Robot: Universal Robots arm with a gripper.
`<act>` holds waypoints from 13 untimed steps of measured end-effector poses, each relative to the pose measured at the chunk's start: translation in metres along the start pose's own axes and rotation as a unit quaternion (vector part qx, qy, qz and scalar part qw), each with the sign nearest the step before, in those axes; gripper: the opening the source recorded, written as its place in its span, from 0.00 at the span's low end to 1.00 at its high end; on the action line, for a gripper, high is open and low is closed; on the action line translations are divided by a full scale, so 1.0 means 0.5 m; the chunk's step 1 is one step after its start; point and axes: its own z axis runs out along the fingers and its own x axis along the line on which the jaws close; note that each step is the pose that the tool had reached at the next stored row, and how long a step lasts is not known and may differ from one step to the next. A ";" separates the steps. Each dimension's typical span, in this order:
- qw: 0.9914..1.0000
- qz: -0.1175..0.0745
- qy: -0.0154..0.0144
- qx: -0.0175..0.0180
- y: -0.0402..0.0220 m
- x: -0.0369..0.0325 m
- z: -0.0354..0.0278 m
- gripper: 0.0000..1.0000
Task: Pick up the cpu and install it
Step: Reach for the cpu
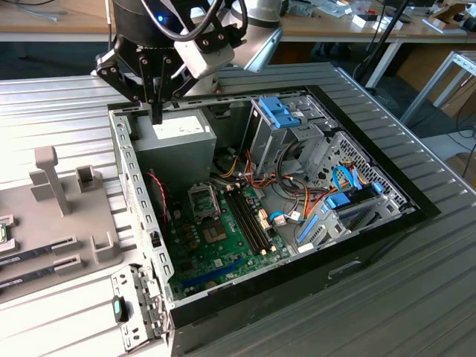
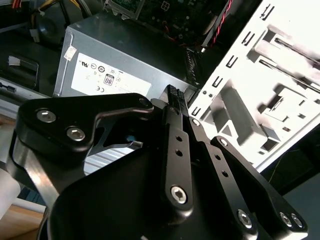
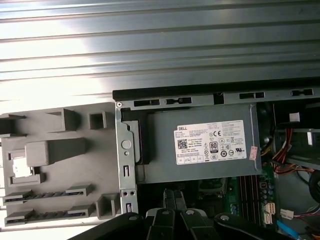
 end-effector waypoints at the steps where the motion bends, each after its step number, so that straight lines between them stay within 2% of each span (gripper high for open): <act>1: 1.000 0.000 0.000 0.000 0.000 0.001 0.000 0.11; 13: 1.000 0.000 0.000 0.000 -0.001 0.008 0.000 0.11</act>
